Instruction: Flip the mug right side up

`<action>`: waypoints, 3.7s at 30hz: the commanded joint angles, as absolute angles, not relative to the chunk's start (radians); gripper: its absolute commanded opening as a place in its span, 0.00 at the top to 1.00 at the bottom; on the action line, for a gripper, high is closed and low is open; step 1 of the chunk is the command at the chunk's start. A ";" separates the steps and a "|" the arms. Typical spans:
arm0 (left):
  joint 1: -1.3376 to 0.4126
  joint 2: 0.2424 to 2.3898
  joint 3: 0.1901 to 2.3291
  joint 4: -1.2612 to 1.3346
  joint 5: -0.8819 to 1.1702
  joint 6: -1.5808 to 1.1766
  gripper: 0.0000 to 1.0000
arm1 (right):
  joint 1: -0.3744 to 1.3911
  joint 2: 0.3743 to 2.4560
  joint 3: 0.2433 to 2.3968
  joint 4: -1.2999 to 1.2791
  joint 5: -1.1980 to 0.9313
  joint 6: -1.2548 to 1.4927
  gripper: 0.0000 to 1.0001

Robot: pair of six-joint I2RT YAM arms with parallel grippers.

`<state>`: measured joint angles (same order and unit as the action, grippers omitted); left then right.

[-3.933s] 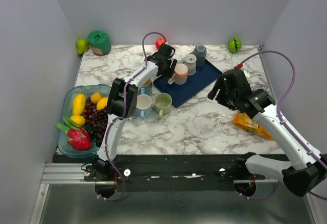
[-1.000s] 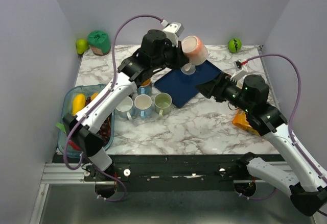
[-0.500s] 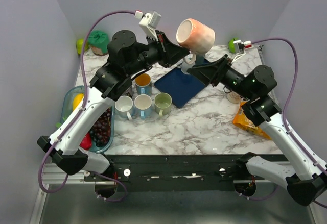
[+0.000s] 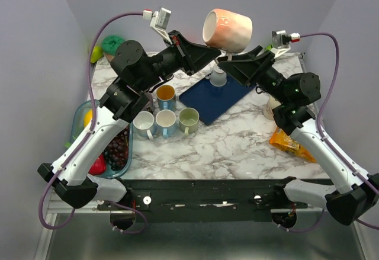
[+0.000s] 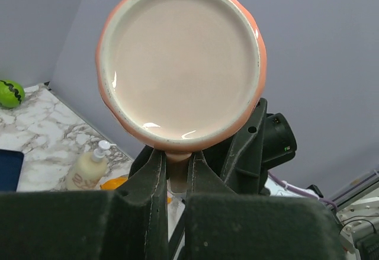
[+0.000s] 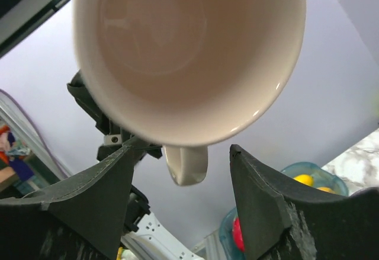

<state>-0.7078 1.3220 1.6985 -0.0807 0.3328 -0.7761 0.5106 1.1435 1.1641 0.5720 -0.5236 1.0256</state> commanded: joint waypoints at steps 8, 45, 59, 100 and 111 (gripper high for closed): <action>-0.718 1.247 1.638 0.094 0.348 -0.812 1.00 | 0.511 1.167 1.201 0.686 -0.508 1.161 0.65; -0.715 1.158 1.554 -0.538 -0.379 -0.339 0.01 | 0.872 0.850 1.062 -0.652 0.181 0.495 0.99; -0.709 1.197 1.583 -0.650 -0.374 -0.376 0.01 | 1.196 1.270 1.035 -0.793 0.471 0.782 0.99; -0.492 1.865 1.952 -0.492 0.052 -0.324 0.01 | 1.065 1.223 1.229 -0.925 0.519 0.905 0.26; -0.471 2.284 2.309 -0.394 0.075 -0.383 0.01 | 0.744 1.281 1.319 -0.816 0.459 0.621 0.27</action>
